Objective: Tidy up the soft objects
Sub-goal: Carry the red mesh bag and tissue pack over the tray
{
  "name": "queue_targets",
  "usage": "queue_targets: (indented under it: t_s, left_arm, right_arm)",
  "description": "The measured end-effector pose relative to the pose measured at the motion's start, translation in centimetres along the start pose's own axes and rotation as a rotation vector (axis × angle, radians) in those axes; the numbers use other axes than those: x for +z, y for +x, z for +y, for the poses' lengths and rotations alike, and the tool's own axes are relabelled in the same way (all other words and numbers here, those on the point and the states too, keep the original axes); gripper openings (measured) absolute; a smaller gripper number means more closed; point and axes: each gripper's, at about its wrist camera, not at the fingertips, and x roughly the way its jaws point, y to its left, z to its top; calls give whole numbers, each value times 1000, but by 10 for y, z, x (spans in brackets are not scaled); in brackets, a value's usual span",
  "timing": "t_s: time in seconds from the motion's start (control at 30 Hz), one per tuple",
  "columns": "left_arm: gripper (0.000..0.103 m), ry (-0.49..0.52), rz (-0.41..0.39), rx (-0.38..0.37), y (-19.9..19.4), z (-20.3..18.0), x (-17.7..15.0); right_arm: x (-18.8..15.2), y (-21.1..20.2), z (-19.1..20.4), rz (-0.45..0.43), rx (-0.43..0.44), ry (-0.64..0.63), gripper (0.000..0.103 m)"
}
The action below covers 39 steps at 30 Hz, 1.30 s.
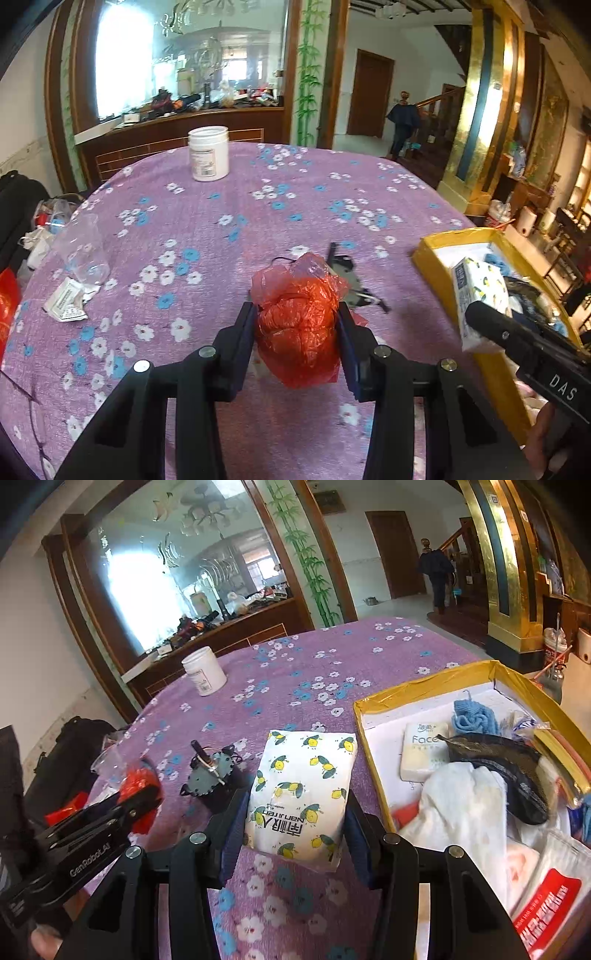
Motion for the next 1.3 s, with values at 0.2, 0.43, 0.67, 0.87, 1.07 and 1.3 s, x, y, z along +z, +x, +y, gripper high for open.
queue_targets:
  t_s: [0.2,0.43,0.67,0.87,1.07,1.3]
  left_arm:
    - [41,16,10,-56,-8,-19,1]
    - [41,55,27,-124,-26,-63,3]
    - [41,115,44,-197,-25,-129,4]
    - [41,157,85,-245,-9,-181,-1]
    - [41,179,141,-265,20,-223,-9]
    - [41,203,193,-260,49,-240,-24]
  right_arm:
    - [2,-30,-18,-21,10,19,54]
    - [10,-69,-50,-84,18,74,54]
    - [13,-91,-87,-112,1,132,54]
    - [15,-103,-126,-131,-17,190,54]
    - [12,-107,-162,-129,-38,227,54]
    - [11,-98,-196,-102,-69,259,54]
